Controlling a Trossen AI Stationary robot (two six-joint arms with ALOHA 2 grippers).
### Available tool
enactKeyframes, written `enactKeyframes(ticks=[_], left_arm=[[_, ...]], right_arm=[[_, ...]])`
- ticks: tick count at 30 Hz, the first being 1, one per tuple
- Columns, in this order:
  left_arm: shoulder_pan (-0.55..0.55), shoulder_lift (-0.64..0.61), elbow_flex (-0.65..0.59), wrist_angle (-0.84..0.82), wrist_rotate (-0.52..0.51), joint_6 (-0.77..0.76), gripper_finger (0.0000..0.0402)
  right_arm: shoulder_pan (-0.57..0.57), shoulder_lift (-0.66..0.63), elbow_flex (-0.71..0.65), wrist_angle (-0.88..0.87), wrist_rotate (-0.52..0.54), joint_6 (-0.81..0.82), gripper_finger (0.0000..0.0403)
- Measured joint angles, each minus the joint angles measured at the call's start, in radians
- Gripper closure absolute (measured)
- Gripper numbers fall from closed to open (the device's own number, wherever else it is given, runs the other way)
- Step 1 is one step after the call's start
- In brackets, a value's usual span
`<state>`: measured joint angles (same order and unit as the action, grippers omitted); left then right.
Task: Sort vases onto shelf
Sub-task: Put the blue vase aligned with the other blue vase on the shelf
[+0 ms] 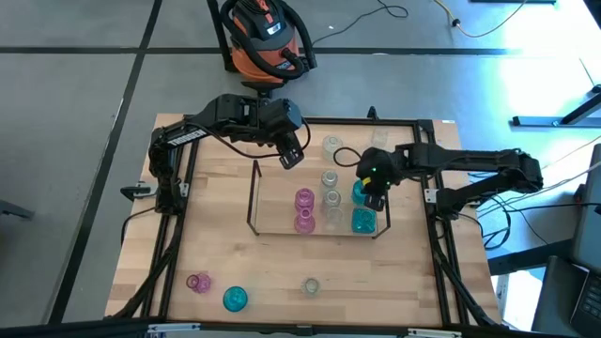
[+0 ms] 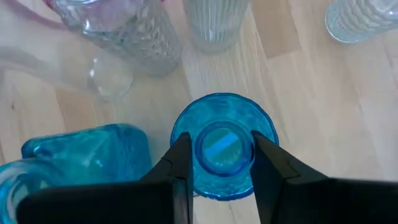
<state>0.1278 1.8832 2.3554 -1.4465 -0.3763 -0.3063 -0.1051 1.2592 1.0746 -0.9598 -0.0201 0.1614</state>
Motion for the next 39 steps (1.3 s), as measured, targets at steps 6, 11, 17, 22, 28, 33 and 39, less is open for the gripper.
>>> enactKeyframes(ticks=[6, 11, 17, 22, 28, 33, 39], left_arm=[[0.0, 0.0, 0.0, -0.001, 0.0, 0.017, 0.0262], [0.0, 0.0, 0.0, -0.001, -0.001, 0.031, 0.0262], [0.001, 0.0, 0.0, -0.001, -0.001, 0.047, 0.0262], [0.001, 0.0, 0.0, -0.001, -0.001, 0.052, 0.0262], [0.001, 0.0, 0.0, -0.001, -0.002, 0.052, 0.0262], [0.001, 0.0, 0.0, -0.001, -0.002, 0.052, 0.0262], [0.001, 0.0, 0.0, -0.001, -0.004, 0.052, 0.0262]], right_arm=[[0.0, -0.007, -0.028, 0.036, -0.012, 0.041, 0.0318], [0.001, -0.007, -0.029, 0.002, -0.037, 0.046, 0.0318], [0.001, -0.004, -0.029, -0.009, -0.049, 0.039, 0.0318], [0.001, 0.0, -0.029, -0.009, -0.065, 0.018, 0.0318], [0.001, 0.003, -0.029, -0.002, -0.078, -0.011, 0.0319], [0.001, 0.003, -0.029, -0.012, -0.092, -0.021, 0.0319], [0.001, 0.003, -0.029, -0.013, -0.129, -0.04, 0.0319]])
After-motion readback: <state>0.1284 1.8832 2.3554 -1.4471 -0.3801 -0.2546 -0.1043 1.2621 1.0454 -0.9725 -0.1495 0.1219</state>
